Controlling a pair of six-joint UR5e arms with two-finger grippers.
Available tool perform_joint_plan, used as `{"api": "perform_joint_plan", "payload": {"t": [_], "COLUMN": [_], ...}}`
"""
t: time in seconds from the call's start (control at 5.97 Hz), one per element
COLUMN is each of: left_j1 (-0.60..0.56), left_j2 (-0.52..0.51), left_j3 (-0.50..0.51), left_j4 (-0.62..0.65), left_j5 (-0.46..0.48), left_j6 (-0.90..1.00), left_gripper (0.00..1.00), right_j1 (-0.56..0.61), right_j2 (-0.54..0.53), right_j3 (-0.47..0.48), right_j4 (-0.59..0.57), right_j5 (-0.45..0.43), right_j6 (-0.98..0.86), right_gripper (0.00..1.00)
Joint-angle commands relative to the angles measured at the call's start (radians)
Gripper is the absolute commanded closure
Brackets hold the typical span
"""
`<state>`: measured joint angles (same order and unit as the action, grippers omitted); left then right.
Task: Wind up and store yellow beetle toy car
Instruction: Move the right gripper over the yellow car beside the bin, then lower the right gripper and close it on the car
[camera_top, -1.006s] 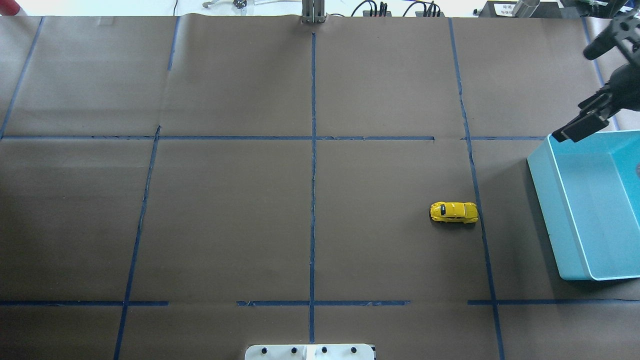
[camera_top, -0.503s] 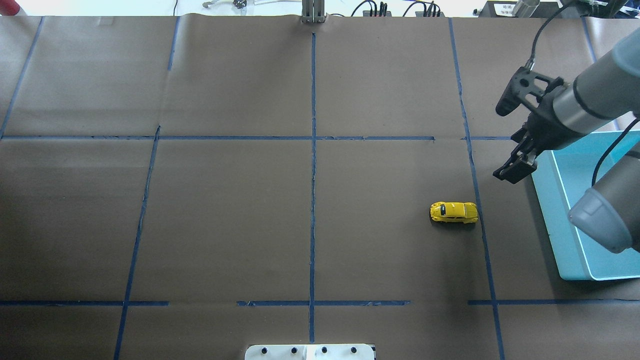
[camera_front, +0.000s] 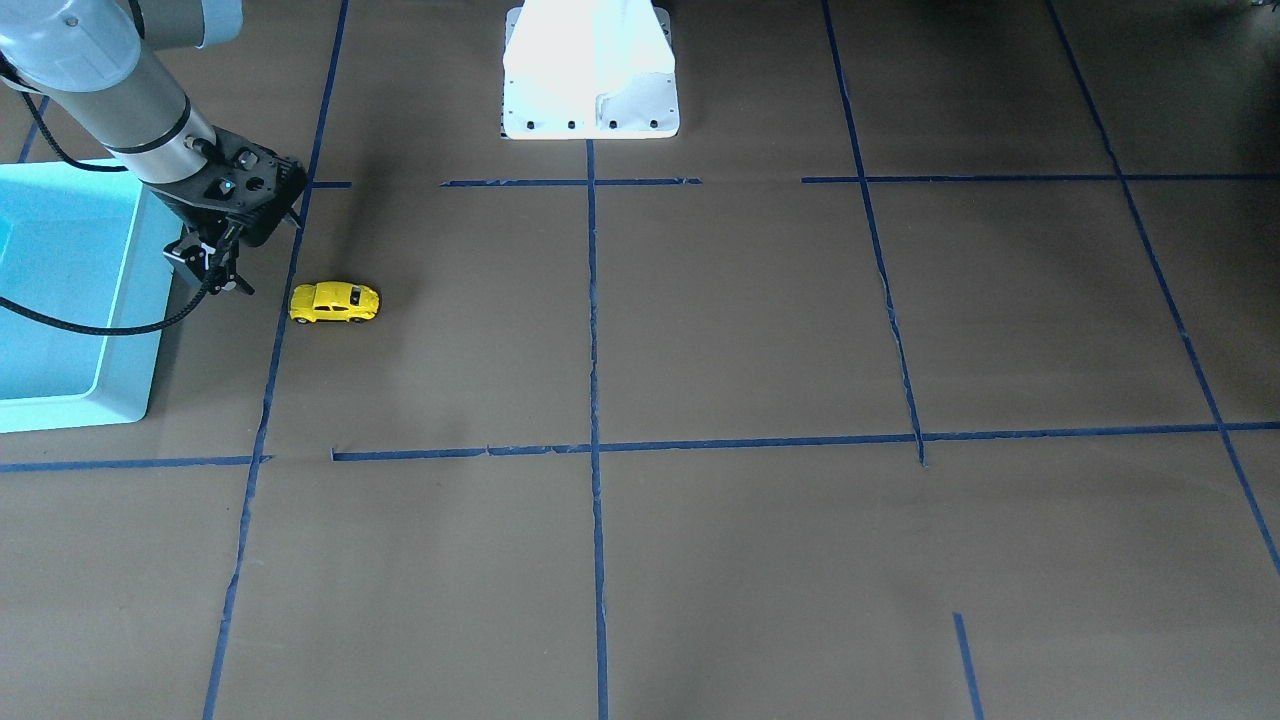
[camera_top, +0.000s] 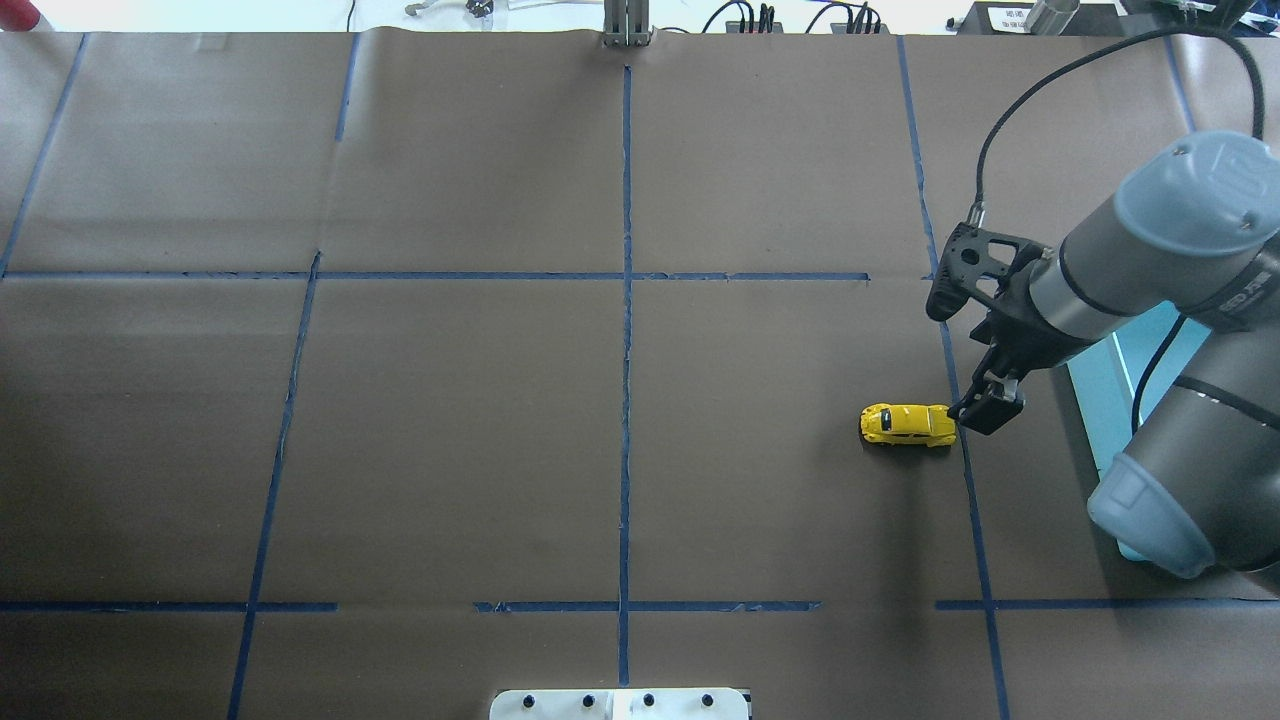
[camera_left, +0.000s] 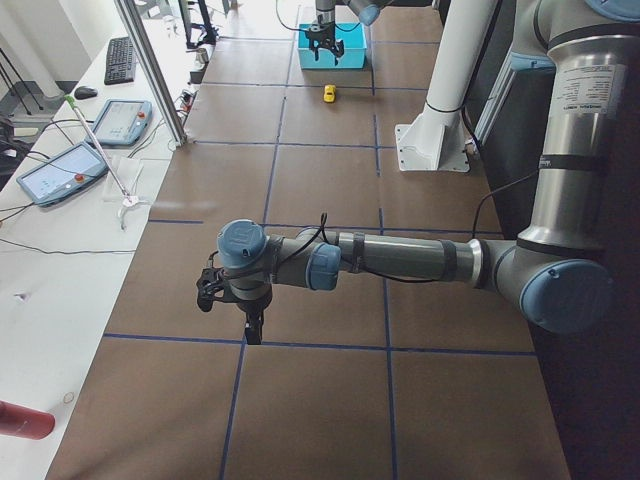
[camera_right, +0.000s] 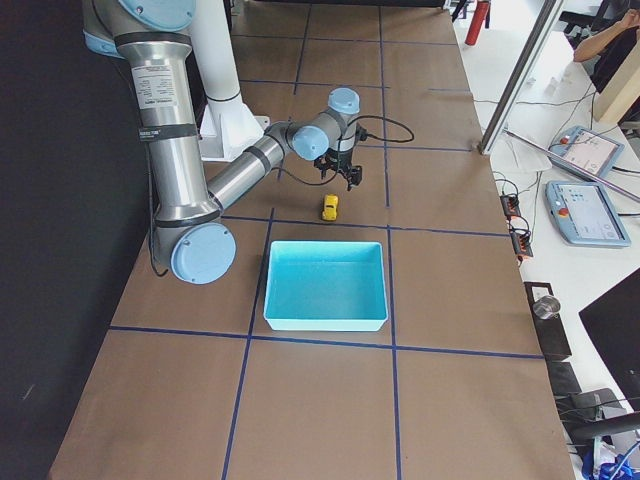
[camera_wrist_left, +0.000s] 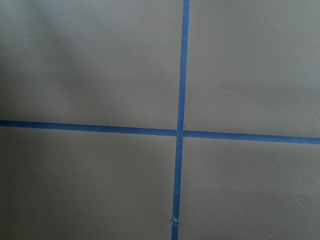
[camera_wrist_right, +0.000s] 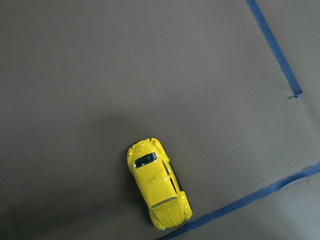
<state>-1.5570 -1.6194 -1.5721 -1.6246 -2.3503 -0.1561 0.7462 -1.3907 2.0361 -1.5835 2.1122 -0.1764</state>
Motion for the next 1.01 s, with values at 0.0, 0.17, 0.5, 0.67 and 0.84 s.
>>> {"api": "perform_joint_plan", "payload": {"t": [0.0, 0.17, 0.5, 0.67, 0.84], "left_j1": [0.002, 0.002, 0.002, 0.002, 0.002], "left_j2": [0.003, 0.001, 0.004, 0.004, 0.003], "left_j3": [0.015, 0.015, 0.015, 0.015, 0.014], "left_j4": [-0.004, -0.007, -0.009, -0.009, -0.009], "left_j5": [0.009, 0.008, 0.008, 0.008, 0.008], "left_j6": [0.003, 0.003, 0.006, 0.006, 0.006], "left_gripper": [0.0, 0.0, 0.0, 0.0, 0.0], "right_j1": [-0.123, -0.122, -0.117, -0.114, -0.114], "right_j2": [0.042, 0.038, 0.044, 0.045, 0.047], "right_j3": [-0.016, -0.048, -0.114, -0.146, -0.198], "right_j4": [-0.001, 0.005, 0.007, 0.038, 0.104], "right_j5": [-0.128, -0.13, -0.139, -0.141, -0.138], "right_j6": [-0.029, -0.136, -0.224, -0.248, -0.247], "right_gripper": [0.0, 0.0, 0.0, 0.0, 0.0]}}
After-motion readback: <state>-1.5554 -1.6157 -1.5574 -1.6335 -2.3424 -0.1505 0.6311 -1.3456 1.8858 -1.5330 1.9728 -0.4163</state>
